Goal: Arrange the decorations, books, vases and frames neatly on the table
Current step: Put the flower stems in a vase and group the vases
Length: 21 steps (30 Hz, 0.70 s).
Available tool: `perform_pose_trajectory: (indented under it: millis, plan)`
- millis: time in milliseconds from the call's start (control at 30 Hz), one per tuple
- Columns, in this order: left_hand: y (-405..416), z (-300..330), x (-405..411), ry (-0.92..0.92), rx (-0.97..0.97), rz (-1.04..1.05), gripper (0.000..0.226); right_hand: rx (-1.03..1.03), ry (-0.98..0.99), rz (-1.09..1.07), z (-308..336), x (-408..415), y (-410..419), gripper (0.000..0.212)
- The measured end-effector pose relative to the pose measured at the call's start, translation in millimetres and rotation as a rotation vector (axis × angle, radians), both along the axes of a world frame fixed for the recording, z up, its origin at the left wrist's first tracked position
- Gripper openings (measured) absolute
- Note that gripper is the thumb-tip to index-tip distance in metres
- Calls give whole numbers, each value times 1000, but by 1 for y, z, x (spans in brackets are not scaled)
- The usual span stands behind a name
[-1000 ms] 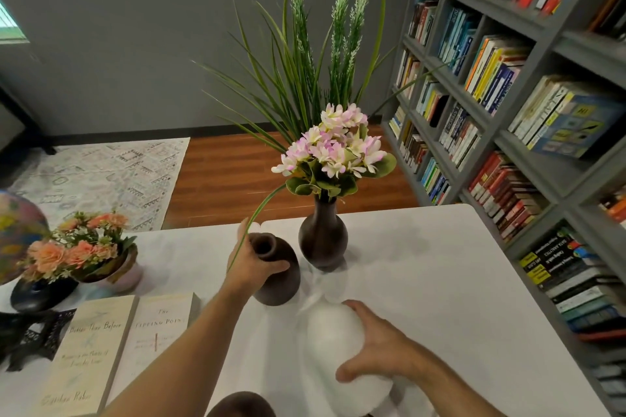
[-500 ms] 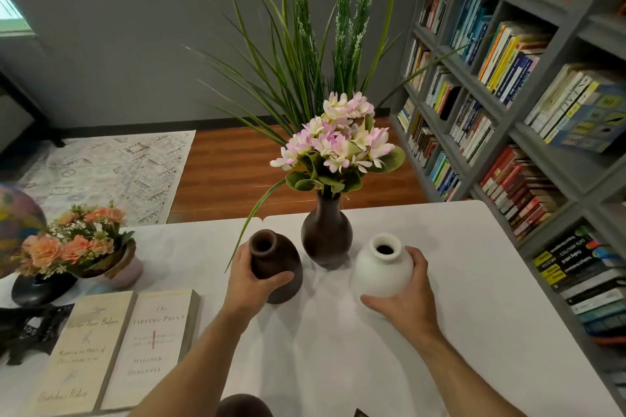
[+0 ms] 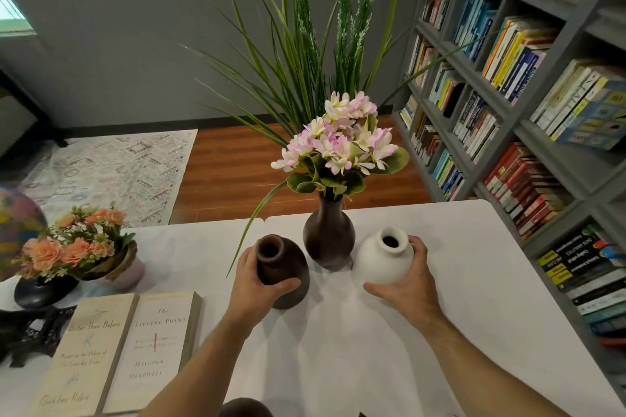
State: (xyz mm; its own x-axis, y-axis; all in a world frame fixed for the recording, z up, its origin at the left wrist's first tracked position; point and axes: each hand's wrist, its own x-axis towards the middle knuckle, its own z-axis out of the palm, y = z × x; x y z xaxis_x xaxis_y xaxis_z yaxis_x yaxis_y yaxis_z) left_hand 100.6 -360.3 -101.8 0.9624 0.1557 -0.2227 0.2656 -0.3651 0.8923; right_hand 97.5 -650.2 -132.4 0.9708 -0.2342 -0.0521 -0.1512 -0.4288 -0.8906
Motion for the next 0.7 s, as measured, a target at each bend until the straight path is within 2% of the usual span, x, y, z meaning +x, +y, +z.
perform_pose_trajectory:
  millis: [333, 433, 500, 533, 600, 700]
  plan:
    - [-1, 10, -3, 51, -33, -44, 84, -20, 42, 27, 0, 1, -3, 116]
    - [4, 18, -7, 107, -37, -87, 99, -3, 113, 16, -4, -7, -7, 120]
    - [11, 26, -14, 215, -16, -54, 112, -47, 213, -64, -8, -19, -8, 120]
    - [16, 30, -20, 266, 33, -25, 110, -82, 285, -130, -10, -28, -6, 117]
    - [25, 35, -31, 338, 186, -36, 87, -147, 439, -234, -10, -44, -2, 99]
    - [38, 42, -44, 471, 345, -181, 47, -270, 572, -146, 1, -62, 17, 52]
